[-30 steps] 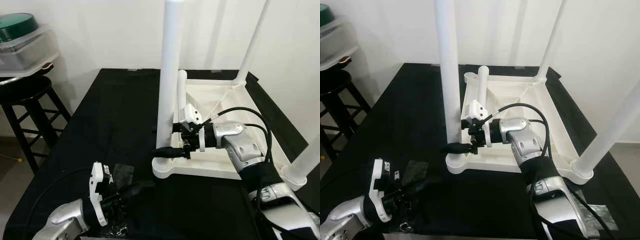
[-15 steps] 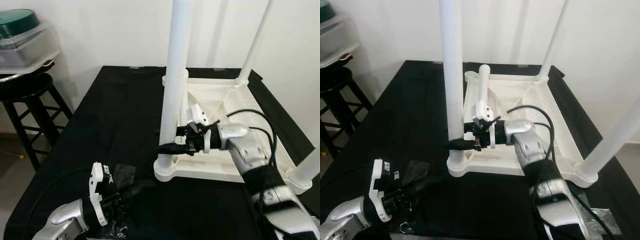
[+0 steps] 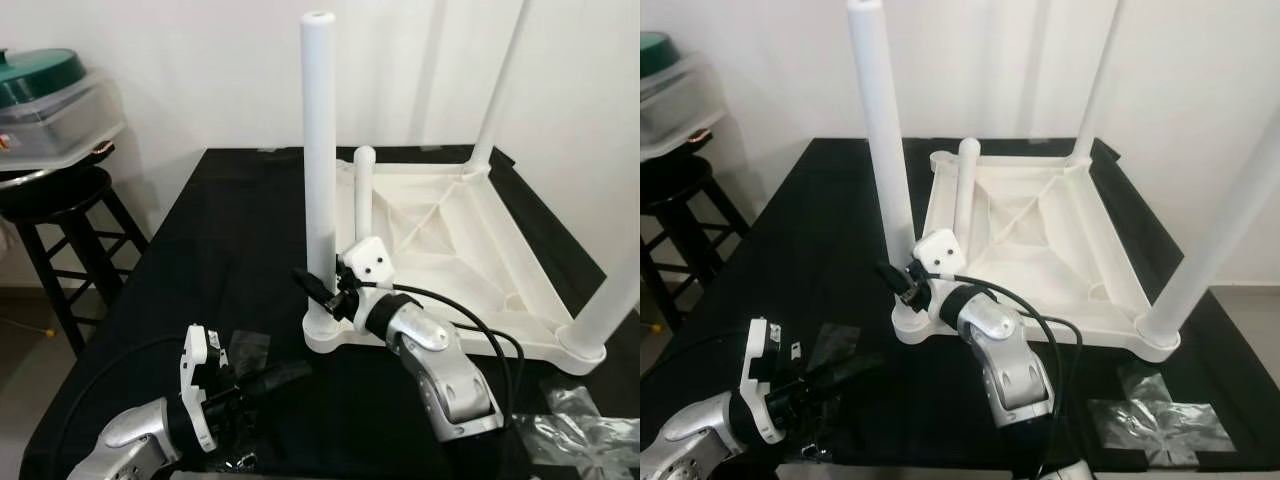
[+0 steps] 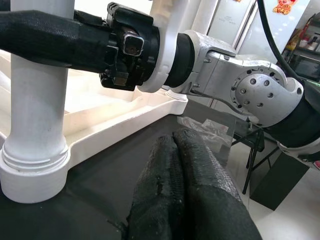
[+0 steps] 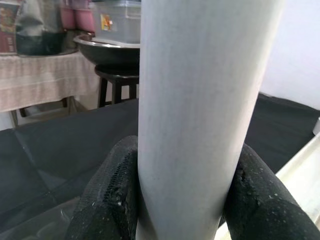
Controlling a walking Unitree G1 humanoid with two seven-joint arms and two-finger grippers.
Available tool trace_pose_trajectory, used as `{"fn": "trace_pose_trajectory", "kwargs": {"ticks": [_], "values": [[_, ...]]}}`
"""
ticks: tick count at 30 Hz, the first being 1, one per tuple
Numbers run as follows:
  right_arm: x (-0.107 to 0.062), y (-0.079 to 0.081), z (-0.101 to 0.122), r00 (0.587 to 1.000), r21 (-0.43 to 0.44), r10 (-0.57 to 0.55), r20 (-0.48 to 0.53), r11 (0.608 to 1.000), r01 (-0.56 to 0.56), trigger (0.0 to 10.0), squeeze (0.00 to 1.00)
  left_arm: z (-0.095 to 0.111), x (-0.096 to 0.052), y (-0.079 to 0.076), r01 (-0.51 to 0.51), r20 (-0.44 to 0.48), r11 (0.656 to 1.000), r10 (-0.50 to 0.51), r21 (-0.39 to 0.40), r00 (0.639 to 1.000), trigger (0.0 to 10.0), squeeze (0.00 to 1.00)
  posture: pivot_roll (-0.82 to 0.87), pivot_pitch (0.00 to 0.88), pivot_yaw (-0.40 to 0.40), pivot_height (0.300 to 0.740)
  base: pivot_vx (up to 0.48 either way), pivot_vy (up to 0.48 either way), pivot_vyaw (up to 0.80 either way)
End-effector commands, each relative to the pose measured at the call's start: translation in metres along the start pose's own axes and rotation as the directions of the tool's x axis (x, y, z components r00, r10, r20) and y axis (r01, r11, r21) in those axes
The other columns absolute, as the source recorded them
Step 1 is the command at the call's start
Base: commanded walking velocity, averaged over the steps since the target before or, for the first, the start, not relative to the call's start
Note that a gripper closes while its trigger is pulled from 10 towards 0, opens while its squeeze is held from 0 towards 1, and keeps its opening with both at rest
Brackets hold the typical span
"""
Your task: Building children table
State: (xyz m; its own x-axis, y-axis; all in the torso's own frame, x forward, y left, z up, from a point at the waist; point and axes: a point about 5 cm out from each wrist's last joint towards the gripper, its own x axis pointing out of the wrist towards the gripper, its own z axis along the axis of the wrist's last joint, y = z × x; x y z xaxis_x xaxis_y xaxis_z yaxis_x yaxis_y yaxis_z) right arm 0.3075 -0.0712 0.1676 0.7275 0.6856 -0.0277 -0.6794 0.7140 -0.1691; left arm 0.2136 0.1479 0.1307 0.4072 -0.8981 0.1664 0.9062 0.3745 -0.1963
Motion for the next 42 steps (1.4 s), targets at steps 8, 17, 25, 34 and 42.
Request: {"fn": "trace_pose_trajectory", "kwargs": {"ticks": [8, 17, 25, 34, 42], "values": [[0.002, 0.000, -0.009, 0.989, 0.033, 0.124, -0.083, 0.992, -0.122, 10.0, 1.00, -0.003, -0.001, 0.001, -0.004, -0.016, 1.000, 0.004, 0.000, 1.000, 10.0, 0.00, -0.01, 0.026, -0.005, 0.740, 0.000, 0.000, 0.00], [0.004, -0.004, 0.018, 0.850, -0.098, 0.526, -0.015, 0.846, -0.525, 10.0, 0.00, -0.002, 0.001, 0.001, -0.001, -0.011, 1.000, 0.001, 0.000, 1.000, 10.0, 0.00, 0.00, 0.032, -0.014, 0.740, 0.000, 0.000, 0.00], [0.014, -0.035, 0.029, 0.789, -0.047, 0.614, 0.000, 0.788, -0.614, 10.0, 0.00, -0.002, 0.001, -0.001, -0.001, -0.009, 1.000, 0.001, 0.001, 1.000, 10.0, 0.00, 0.01, 0.042, -0.018, 0.740, 0.000, 0.000, 0.00], [0.017, -0.052, 0.023, 0.787, -0.011, 0.617, 0.001, 0.787, -0.617, 0.0, 0.00, -0.002, 0.001, -0.002, -0.003, -0.009, 1.000, 0.003, -0.001, 1.000, 10.0, 0.00, 0.01, 0.048, -0.019, 0.740, 0.000, 0.000, 0.00], [0.013, -0.055, 0.019, 0.835, -0.014, 0.550, 0.029, 0.835, -0.550, 0.0, 0.00, -0.002, 0.001, -0.002, -0.002, -0.008, 1.000, 0.002, -0.002, 1.000, 10.0, 0.00, 0.00, 0.049, -0.013, 0.740, 0.000, 0.000, 0.00]]}}
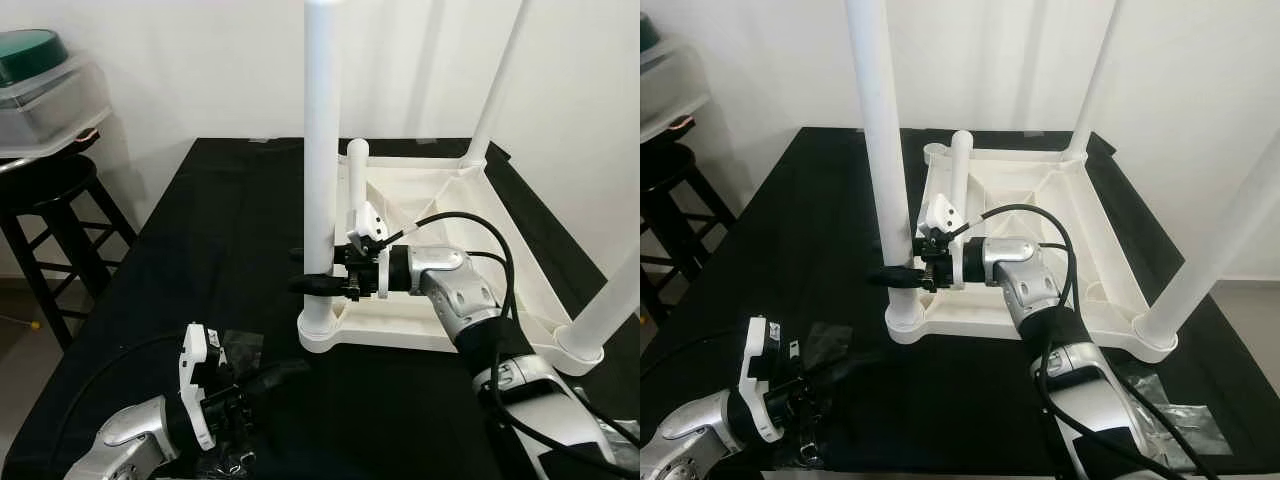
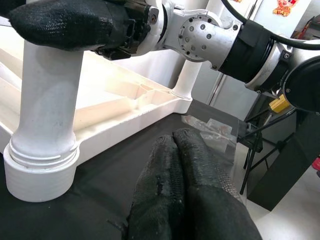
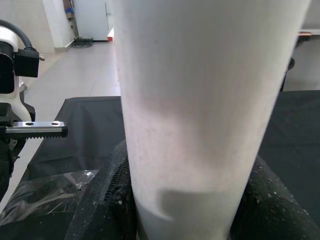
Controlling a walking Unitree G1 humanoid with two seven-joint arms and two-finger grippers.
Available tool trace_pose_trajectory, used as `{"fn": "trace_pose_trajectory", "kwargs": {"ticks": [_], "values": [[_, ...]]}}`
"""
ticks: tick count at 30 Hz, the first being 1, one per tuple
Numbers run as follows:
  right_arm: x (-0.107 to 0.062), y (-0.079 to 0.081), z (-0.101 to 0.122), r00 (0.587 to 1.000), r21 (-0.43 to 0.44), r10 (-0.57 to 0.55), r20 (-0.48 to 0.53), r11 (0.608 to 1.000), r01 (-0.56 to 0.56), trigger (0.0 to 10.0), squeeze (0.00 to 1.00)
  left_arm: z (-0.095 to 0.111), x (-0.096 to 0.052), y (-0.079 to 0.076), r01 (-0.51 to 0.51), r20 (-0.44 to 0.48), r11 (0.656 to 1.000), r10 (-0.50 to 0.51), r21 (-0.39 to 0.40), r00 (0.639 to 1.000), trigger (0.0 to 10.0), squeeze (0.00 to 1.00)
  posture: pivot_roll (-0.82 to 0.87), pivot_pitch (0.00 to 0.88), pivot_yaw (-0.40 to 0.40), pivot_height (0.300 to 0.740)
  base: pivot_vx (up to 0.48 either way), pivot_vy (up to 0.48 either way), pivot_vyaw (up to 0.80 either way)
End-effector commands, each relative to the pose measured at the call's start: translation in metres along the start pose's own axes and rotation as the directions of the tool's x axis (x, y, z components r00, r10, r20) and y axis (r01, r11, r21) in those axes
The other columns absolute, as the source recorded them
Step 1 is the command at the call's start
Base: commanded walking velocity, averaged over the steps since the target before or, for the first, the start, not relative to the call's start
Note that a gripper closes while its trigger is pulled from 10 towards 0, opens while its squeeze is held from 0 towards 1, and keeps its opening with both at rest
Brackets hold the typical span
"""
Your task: Building children table
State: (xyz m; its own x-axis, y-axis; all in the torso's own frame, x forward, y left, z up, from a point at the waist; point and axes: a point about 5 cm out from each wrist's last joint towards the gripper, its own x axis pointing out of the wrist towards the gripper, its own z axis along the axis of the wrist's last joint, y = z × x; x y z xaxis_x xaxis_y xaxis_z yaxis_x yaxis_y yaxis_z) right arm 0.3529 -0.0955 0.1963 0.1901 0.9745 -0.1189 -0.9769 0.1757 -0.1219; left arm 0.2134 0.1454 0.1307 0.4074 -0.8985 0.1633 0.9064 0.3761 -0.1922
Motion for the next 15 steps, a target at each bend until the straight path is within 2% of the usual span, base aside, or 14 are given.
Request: {"fn": "trace_pose_trajectory", "kwargs": {"ticks": [1, 4, 5, 6, 7, 8, 9, 10, 11, 12, 15], "values": [[-0.003, 0.000, -0.001, 0.999, -0.013, -0.045, 0.026, 0.999, 0.045, 0.0, 0.00, -0.001, -0.001, -0.001, -0.001, -0.005, 1.000, 0.001, -0.006, 1.000, 10.0, 0.00, 0.00, 0.049, -0.013, 0.740, 0.000, 0.000, 0.00], [-0.005, 0.001, -0.012, 0.973, 0.006, -0.230, 0.017, 0.973, 0.230, 0.0, 0.00, -0.001, -0.002, -0.001, -0.002, -0.004, 1.000, 0.002, -0.006, 1.000, 10.0, 0.00, -0.01, 0.053, -0.015, 0.740, 0.000, 0.000, 0.00], [-0.005, 0.001, -0.012, 0.973, 0.006, -0.230, 0.017, 0.973, 0.230, 0.0, 0.00, -0.001, -0.002, -0.001, -0.002, -0.004, 1.000, 0.002, -0.006, 1.000, 10.0, 0.00, -0.01, 0.053, -0.015, 0.740, 0.000, 0.000, 0.00], [-0.001, 0.006, -0.027, 0.887, 0.066, -0.461, -0.008, 0.885, 0.461, 0.0, 0.00, -0.001, -0.003, -0.001, -0.003, -0.006, 1.000, 0.003, -0.006, 1.000, 10.0, 0.00, -0.01, 0.048, -0.033, 0.740, 0.000, 0.000, 0.00], [-0.001, 0.006, -0.027, 0.887, 0.066, -0.461, -0.008, 0.885, 0.461, 0.0, 0.00, -0.001, -0.003, -0.001, -0.003, -0.006, 1.000, 0.003, -0.006, 1.000, 10.0, 0.00, -0.01, 0.048, -0.033, 0.740, 0.000, 0.000, 0.00], [0.000, 0.008, -0.034, 0.818, 0.097, -0.575, -0.022, 0.813, 0.574, 0.0, 0.00, -0.002, -0.003, -0.001, -0.003, -0.007, 1.000, 0.003, -0.006, 1.000, 10.0, 0.00, -0.01, 0.048, -0.033, 0.740, 0.000, 0.000, 0.00], [0.022, 0.052, -0.065, 0.764, 0.239, -0.630, -0.142, 0.727, 0.644, 0.0, 0.00, -0.001, -0.002, 0.000, -0.001, -0.007, 1.000, 0.001, -0.005, 1.000, 10.0, 0.00, 0.01, 0.062, -0.021, 0.740, 0.000, 0.000, 0.00], [0.022, 0.052, -0.065, 0.764, 0.239, -0.630, -0.142, 0.727, 0.644, 0.0, 0.00, -0.001, -0.002, 0.000, -0.001, -0.007, 1.000, 0.001, -0.005, 1.000, 10.0, 0.00, 0.01, 0.062, -0.021, 0.740, 0.000, 0.000, 0.00], [0.027, 0.064, -0.071, 0.768, 0.272, -0.618, -0.168, 0.720, 0.638, 0.0, 0.00, 0.000, -0.002, 0.000, 0.000, -0.007, 1.000, 0.000, -0.005, 1.000, 10.0, 0.00, 0.01, 0.062, -0.021, 0.740, 0.000, 0.000, 0.00], [0.031, 0.053, -0.046, 0.769, 0.130, -0.635, -0.075, 0.758, 0.638, 0.0, 0.00, 0.000, -0.004, 0.002, -0.002, -0.012, 1.000, 0.002, -0.001, 1.000, 10.0, 0.00, 0.00, 0.050, -0.005, 0.740, 0.000, 0.000, 0.00], [0.031, 0.048, -0.038, 0.770, 0.084, -0.637, -0.044, 0.766, 0.638, 0.0, 0.00, 0.000, -0.004, 0.002, -0.003, -0.014, 1.000, 0.003, 0.001, 1.000, 10.0, 0.00, 0.00, 0.050, -0.005, 0.740, 0.000, 0.000, 0.00]]}}
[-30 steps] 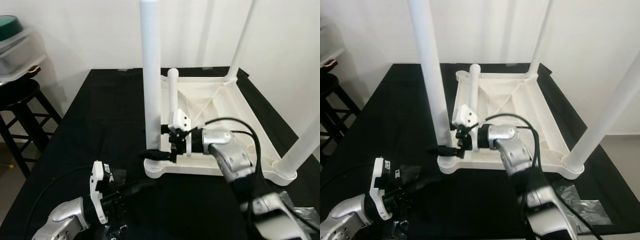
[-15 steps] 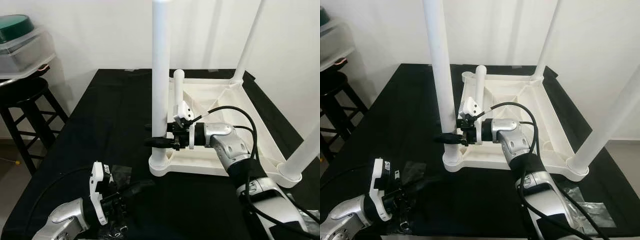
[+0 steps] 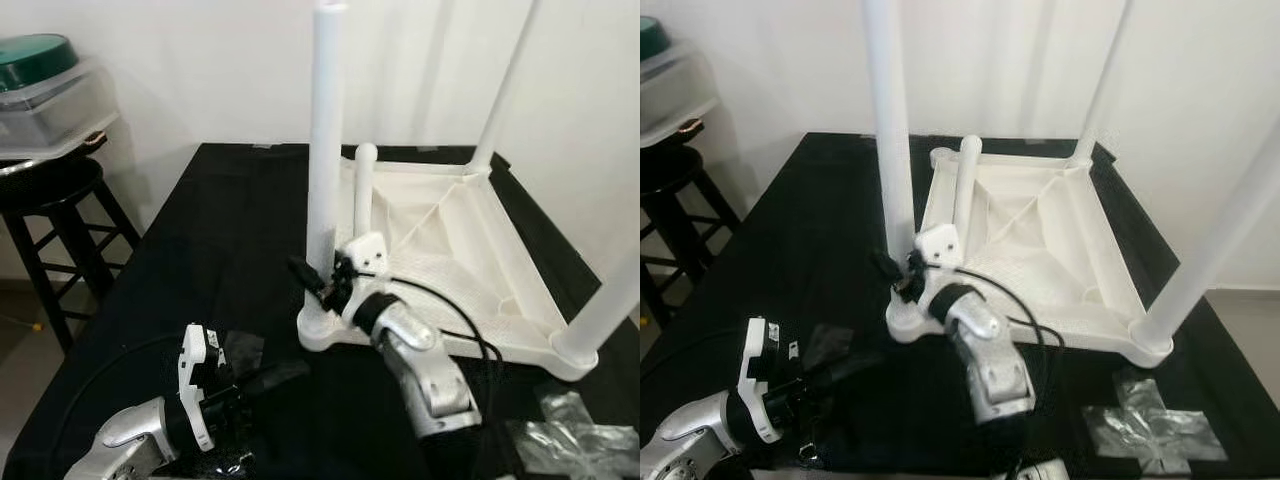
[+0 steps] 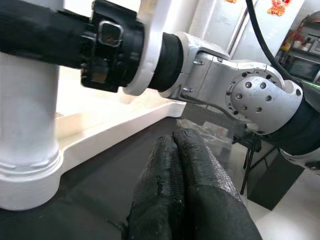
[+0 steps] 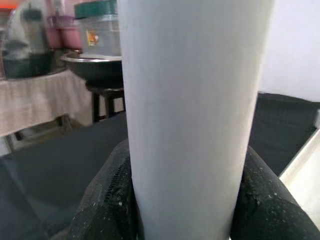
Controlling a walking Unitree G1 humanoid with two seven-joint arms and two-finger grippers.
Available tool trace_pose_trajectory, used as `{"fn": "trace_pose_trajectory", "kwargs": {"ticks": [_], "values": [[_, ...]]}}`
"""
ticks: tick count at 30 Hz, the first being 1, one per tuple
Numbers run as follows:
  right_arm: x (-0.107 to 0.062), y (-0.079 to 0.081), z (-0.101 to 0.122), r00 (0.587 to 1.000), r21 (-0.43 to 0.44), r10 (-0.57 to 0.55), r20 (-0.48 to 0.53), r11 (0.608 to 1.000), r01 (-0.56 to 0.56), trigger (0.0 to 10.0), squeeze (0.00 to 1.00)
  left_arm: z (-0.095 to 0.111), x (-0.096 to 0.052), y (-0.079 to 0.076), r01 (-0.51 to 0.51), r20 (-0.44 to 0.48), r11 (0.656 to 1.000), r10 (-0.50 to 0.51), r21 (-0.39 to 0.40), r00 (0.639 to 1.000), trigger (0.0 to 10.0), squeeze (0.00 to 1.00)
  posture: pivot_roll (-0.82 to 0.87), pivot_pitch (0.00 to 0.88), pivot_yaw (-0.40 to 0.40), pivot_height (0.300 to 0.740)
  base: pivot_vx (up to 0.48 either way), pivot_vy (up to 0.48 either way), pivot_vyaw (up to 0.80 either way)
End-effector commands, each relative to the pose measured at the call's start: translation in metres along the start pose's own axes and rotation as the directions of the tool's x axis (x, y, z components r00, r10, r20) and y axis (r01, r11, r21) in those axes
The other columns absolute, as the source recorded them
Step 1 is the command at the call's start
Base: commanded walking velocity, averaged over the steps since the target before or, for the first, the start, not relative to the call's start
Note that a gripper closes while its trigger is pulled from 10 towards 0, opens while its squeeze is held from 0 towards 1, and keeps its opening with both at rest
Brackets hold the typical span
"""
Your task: Building children table
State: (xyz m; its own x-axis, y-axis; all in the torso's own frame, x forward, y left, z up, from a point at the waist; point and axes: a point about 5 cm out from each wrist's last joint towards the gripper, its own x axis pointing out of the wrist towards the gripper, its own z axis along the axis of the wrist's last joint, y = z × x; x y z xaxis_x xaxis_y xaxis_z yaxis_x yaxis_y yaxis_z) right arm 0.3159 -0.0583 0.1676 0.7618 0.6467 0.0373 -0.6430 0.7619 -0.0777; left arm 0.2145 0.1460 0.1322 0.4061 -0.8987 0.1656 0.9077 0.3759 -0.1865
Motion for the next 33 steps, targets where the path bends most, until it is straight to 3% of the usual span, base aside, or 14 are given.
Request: {"fn": "trace_pose_trajectory", "kwargs": {"ticks": [1, 6, 7, 8, 9, 11, 12, 18, 19, 20, 21, 22, 24, 33], "values": [[-0.002, -0.004, -0.022, 0.993, -0.019, -0.004, -0.122, 1.000, 0.002, 0.0, 0.00, -0.002, -0.004, 0.002, -0.006, -0.014, 1.000, 0.006, -0.007, 1.000, 10.0, 0.00, 0.00, 0.046, -0.004, 0.740, 0.000, 0.000, 0.00], [0.000, -0.007, -0.029, 0.988, 0.022, 0.017, -0.154, 1.000, -0.014, 0.0, 0.00, -0.001, -0.004, 0.004, -0.009, -0.016, 1.000, 0.009, -0.002, 1.000, 10.0, 0.00, 0.00, 0.036, -0.009, 0.740, 0.000, 0.000, 0.00], [0.000, -0.009, -0.028, 0.988, 0.011, 0.001, -0.155, 1.000, 0.001, 2.4, 0.00, -0.002, -0.004, 0.004, -0.014, -0.015, 1.000, 0.014, 0.001, 1.000, 10.0, 0.00, 0.00, 0.034, -0.008, 0.740, 0.000, 0.000, 0.00], [0.000, -0.009, -0.028, 0.988, 0.011, 0.001, -0.155, 1.000, 0.001, 2.4, 0.00, -0.002, -0.004, 0.004, -0.014, -0.015, 1.000, 0.014, 0.001, 1.000, 10.0, 0.00, 0.00, 0.034, -0.008, 0.740, 0.000, 0.000, 0.00], [-0.001, -0.009, -0.026, 0.987, 0.020, -0.022, -0.162, 0.999, 0.025, 10.0, 0.00, -0.002, -0.004, 0.004, -0.016, -0.014, 1.000, 0.016, 0.002, 1.000, 10.0, 0.00, 0.00, 0.033, -0.008, 0.740, 0.000, 0.000, 0.00], [-0.002, -0.009, -0.022, 0.988, 0.035, -0.023, -0.153, 0.999, 0.028, 10.0, 0.00, -0.002, -0.004, 0.004, -0.015, -0.016, 1.000, 0.015, 0.002, 1.000, 10.0, 0.00, 0.00, 0.032, -0.003, 0.740, 0.000, 0.000, 0.00], [-0.001, -0.012, -0.015, 0.992, 0.061, 0.010, -0.126, 0.998, -0.002, 10.0, 1.00, -0.002, -0.004, 0.004, -0.013, -0.018, 1.000, 0.013, 0.000, 1.000, 10.0, 0.00, 0.01, 0.027, 0.001, 0.740, 0.000, 0.000, 0.00], [0.000, -0.024, 0.010, 0.977, 0.070, 0.212, -0.022, 0.975, -0.210, 10.0, 1.00, -0.003, -0.003, 0.004, -0.010, -0.020, 1.000, 0.010, -0.003, 1.000, 10.0, 0.00, 0.02, 0.022, -0.003, 0.740, 0.000, 0.000, 0.00], [-0.005, -0.026, 0.016, 0.928, 0.006, 0.372, -0.018, 0.928, -0.372, 10.0, 0.00, -0.003, -0.003, 0.004, -0.010, -0.019, 1.000, 0.010, -0.003, 1.000, 10.0, 0.00, 0.02, 0.018, -0.003, 0.740, 0.000, 0.000, 0.00], [-0.009, -0.027, 0.019, 0.879, -0.037, 0.475, -0.032, 0.879, -0.476, 10.0, 0.00, -0.004, -0.003, 0.004, -0.011, -0.019, 1.000, 0.011, -0.003, 1.000, 10.0, 0.00, 0.02, 0.018, -0.004, 0.740, 0.000, 0.000, 0.00], [-0.009, -0.027, 0.019, 0.879, -0.037, 0.475, -0.032, 0.879, -0.476, 10.0, 0.00, -0.004, -0.003, 0.004, -0.011, -0.019, 1.000, 0.011, -0.003, 1.000, 10.0, 0.00, 0.02, 0.018, -0.004, 0.740, 0.000, 0.000, 0.00], [-0.012, -0.032, 0.020, 0.827, -0.062, 0.558, -0.063, 0.825, -0.561, 10.0, 0.00, -0.004, -0.002, 0.003, -0.011, -0.019, 1.000, 0.011, -0.003, 1.000, 10.0, 0.00, 0.03, 0.017, -0.008, 0.740, 0.000, 0.000, 0.00], [-0.012, -0.041, 0.023, 0.779, -0.072, 0.618, -0.104, 0.776, -0.626, 10.0, 0.00, -0.005, -0.002, 0.003, -0.010, -0.019, 1.000, 0.010, -0.003, 1.000, 10.0, 0.00, 0.03, 0.017, -0.009, 0.740, 0.000, 0.000, 0.00], [0.008, -0.057, 0.038, 0.760, -0.078, 0.636, -0.132, 0.758, -0.648, 10.0, 0.00, -0.005, -0.002, -0.001, -0.009, -0.018, 1.000, 0.009, -0.005, 1.000, 10.0, 0.00, 0.04, 0.033, -0.010, 0.740, 0.000, 0.000, 0.00]]}}
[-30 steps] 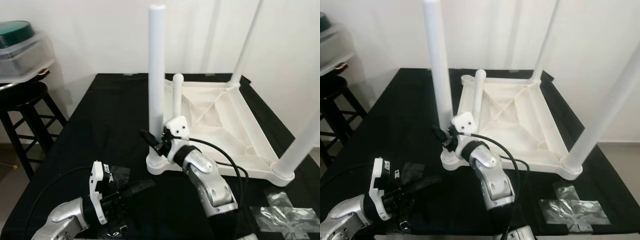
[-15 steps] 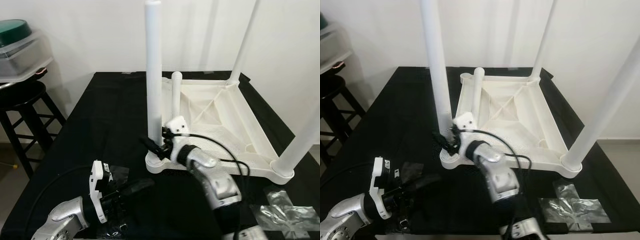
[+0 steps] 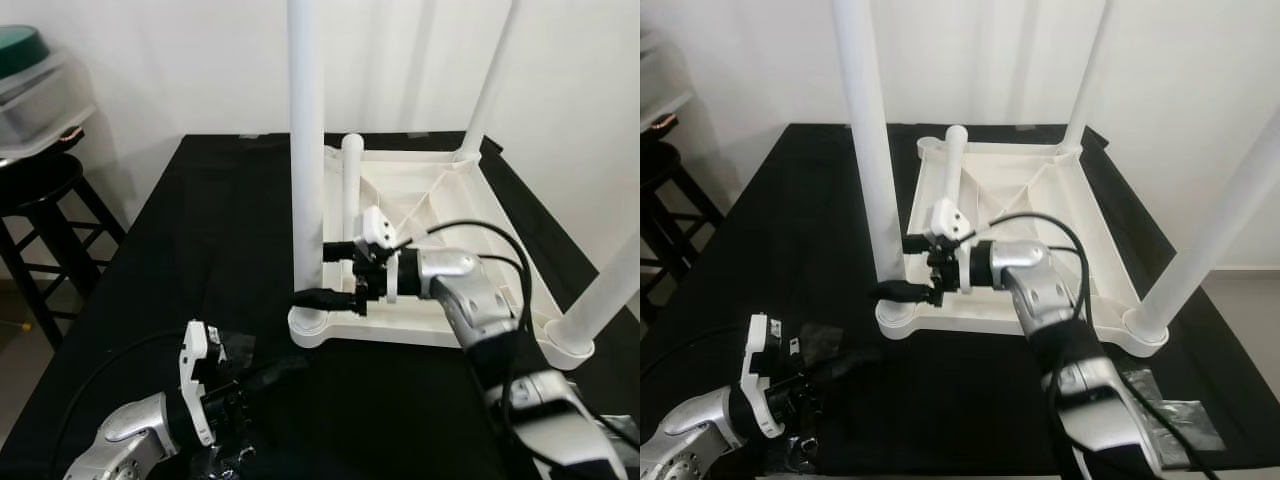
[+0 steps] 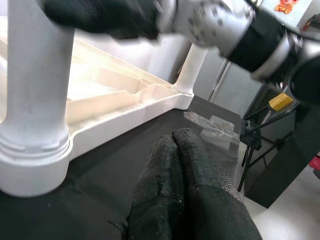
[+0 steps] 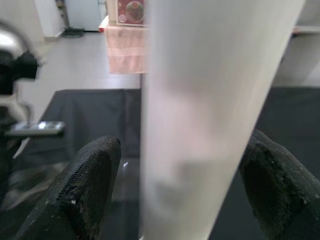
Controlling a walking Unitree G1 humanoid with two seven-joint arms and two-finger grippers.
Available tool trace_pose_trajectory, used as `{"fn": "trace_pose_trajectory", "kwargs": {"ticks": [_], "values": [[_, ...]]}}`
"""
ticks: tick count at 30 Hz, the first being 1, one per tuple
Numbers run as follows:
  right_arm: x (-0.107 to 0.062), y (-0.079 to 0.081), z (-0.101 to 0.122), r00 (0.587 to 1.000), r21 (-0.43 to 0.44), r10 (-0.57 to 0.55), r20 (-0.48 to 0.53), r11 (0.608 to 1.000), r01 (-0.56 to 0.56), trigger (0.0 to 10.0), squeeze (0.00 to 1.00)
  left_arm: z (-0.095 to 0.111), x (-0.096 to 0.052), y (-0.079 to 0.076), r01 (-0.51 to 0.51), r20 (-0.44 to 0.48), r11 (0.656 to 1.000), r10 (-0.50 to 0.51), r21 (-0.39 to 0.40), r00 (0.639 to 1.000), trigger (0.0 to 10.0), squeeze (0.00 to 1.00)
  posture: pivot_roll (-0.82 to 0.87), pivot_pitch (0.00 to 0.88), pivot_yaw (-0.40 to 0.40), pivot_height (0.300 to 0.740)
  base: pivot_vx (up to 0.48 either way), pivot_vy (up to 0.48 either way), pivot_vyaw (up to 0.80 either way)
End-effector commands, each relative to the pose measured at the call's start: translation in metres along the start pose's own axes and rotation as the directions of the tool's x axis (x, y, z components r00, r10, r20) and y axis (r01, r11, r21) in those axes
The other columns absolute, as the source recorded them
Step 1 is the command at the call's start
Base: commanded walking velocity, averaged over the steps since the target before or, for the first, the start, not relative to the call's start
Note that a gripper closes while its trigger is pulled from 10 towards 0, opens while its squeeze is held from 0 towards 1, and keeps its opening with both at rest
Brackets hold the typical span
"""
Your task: Building children table
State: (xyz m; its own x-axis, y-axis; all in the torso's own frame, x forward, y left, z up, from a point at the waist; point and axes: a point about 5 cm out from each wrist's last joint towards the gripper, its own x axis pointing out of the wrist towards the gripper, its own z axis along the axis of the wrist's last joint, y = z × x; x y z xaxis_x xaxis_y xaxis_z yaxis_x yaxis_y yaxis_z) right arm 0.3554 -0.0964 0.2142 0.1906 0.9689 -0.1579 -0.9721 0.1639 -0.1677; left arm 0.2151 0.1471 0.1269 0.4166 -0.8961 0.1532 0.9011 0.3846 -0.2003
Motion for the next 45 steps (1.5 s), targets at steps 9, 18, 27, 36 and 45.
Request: {"fn": "trace_pose_trajectory", "kwargs": {"ticks": [9, 18, 27, 36, 45], "values": [[0.002, -0.004, -0.003, 0.993, 0.045, 0.118, 0.006, 0.992, -0.119, 0.0, 0.00, 0.001, -0.002, -0.007, 0.002, -0.010, 1.000, -0.002, 0.010, 1.000, 10.0, 0.00, 0.05, 0.055, -0.017, 0.740, 0.000, 0.000, 0.00], [-0.005, 0.004, -0.022, 0.993, 0.078, 0.121, 0.008, 0.989, -0.122, 0.0, 0.00, 0.002, -0.003, -0.007, -0.008, -0.008, 1.000, 0.009, 0.022, 1.000, 10.0, 0.00, 0.03, 0.065, -0.010, 0.740, 0.000, 0.000, 0.00], [0.002, 0.040, -0.070, 0.828, 0.181, -0.539, -0.157, 0.808, 0.560, 0.0, 0.00, 0.006, -0.006, -0.005, -0.034, -0.007, 0.998, 0.034, 0.050, 0.999, 10.0, 0.00, 0.01, 0.092, -0.018, 0.740, 0.000, 0.000, 0.00], [0.016, 0.066, -0.063, 0.745, 0.035, -0.620, -0.245, 0.762, 0.646, 0.0, 0.00, 0.007, -0.007, -0.001, -0.041, -0.013, 0.997, 0.042, 0.058, 0.999, 10.0, 0.00, -0.02, 0.072, 0.011, 0.740, 0.000, 0.000, 0.00], [0.014, 0.052, -0.042, 0.842, 0.128, -0.529, -0.105, 0.832, 0.539, 10.0, 1.00, 0.007, -0.005, 0.001, -0.049, -0.006, 0.997, 0.050, 0.060, 0.999, 10.0, 0.00, -0.01, 0.060, 0.002, 0.740, 0.000, 0.000, 0.00]]}}
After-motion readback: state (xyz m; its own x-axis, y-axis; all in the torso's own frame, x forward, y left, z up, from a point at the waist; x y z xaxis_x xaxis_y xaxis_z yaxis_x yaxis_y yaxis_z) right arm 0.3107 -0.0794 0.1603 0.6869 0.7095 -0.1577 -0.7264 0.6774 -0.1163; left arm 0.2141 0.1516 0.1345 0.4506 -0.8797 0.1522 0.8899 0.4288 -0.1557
